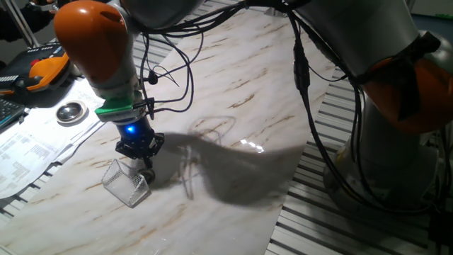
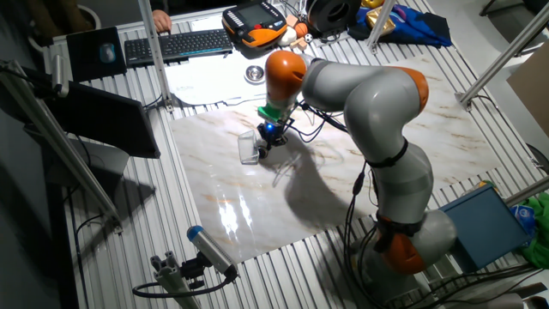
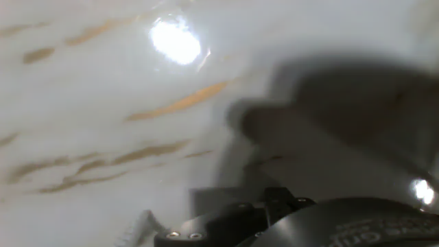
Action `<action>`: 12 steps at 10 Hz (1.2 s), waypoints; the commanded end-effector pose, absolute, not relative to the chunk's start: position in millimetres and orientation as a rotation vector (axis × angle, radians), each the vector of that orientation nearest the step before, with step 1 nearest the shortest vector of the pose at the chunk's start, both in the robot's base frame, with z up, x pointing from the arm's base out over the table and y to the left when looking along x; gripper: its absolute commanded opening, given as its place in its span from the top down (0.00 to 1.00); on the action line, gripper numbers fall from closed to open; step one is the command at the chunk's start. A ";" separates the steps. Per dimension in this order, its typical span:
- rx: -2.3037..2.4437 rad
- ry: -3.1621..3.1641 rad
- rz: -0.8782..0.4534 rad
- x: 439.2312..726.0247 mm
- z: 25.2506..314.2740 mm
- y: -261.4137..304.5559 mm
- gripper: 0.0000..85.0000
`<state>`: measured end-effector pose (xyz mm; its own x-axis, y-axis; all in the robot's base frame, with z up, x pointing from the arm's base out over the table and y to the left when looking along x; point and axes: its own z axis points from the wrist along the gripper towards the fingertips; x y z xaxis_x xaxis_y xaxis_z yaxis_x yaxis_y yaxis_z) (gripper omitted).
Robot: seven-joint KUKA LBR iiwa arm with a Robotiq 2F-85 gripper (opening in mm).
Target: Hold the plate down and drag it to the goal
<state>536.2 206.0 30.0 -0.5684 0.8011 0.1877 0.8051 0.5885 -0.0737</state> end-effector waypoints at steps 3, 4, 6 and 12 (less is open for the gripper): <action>-1.248 -2.635 -0.041 535.7 35.7 203.3 1.00; -1.200 -2.635 -0.076 536.8 38.7 201.5 1.00; -1.130 -2.642 -0.153 537.7 39.9 199.2 1.00; -0.964 -2.656 -0.258 537.0 39.2 195.8 1.00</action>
